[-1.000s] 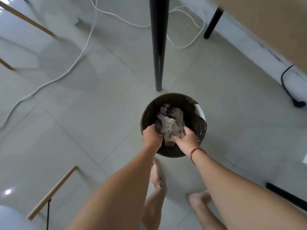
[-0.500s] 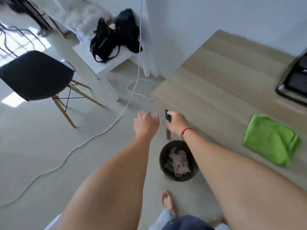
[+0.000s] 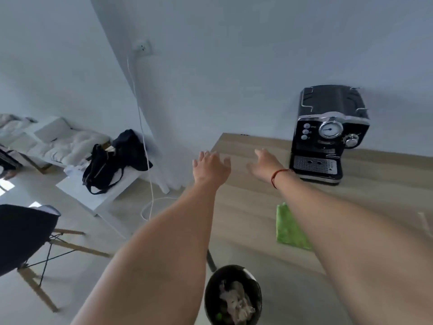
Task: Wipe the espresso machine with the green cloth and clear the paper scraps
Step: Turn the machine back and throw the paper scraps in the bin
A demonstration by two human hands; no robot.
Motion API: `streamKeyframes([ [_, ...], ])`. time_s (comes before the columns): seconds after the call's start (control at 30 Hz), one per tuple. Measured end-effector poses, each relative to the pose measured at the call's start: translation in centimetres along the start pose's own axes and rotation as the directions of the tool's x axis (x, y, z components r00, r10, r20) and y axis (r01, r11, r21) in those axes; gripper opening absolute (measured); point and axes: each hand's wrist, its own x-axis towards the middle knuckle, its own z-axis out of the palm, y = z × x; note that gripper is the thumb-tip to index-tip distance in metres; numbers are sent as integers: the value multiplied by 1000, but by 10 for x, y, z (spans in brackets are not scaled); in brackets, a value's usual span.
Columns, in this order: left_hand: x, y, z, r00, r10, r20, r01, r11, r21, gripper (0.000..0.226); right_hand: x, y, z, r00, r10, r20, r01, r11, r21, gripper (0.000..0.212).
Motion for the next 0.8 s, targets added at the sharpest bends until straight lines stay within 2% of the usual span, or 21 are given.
streamKeyframes([
  [0.27, -14, 174, 70, 964, 234, 131, -225, 971, -78, 50, -34, 167, -82, 965, 229, -128, -224, 973, 51, 54],
  [0.57, -71, 333, 183, 894, 338, 294, -312, 941, -134, 43, -79, 358, -122, 892, 431, -135, -422, 902, 94, 58],
  [0.63, -91, 355, 208, 868, 328, 373, -297, 945, -140, 41, -96, 396, -124, 858, 497, -130, -488, 867, 99, 51],
  [0.73, -114, 385, 242, 828, 305, 471, -264, 952, -153, 42, -123, 440, -126, 777, 618, -124, -608, 787, 109, 26],
  [0.8, -123, 403, 263, 799, 308, 516, -265, 951, -158, 43, -135, 472, -120, 724, 681, -112, -671, 732, 115, 33],
])
